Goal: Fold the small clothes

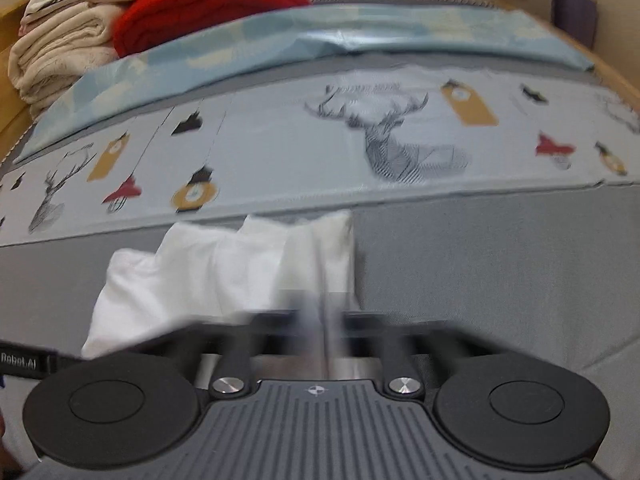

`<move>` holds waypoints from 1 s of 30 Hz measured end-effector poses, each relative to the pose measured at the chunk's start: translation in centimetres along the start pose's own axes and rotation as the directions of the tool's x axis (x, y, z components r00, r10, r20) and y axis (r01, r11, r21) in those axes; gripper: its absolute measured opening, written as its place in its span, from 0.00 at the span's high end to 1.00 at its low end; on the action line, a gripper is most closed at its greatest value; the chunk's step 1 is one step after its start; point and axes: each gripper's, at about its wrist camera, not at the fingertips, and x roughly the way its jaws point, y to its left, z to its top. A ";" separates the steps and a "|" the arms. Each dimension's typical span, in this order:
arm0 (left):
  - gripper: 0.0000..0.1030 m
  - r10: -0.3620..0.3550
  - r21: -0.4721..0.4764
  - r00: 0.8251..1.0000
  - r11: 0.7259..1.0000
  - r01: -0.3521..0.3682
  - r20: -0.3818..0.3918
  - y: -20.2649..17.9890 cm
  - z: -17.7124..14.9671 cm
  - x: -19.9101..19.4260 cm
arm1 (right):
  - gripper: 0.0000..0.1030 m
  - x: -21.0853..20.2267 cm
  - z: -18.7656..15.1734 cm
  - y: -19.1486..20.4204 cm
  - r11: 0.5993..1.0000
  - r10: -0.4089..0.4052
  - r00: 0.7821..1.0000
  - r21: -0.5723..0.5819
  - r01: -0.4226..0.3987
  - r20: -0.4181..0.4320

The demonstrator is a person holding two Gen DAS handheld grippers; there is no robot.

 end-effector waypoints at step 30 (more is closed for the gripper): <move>0.63 0.197 0.030 0.888 0.973 -0.230 0.415 1.4 2.4 -7.1 | 0.75 3.1 -1.6 1.2 0.926 0.274 0.959 0.290 -0.243 -0.071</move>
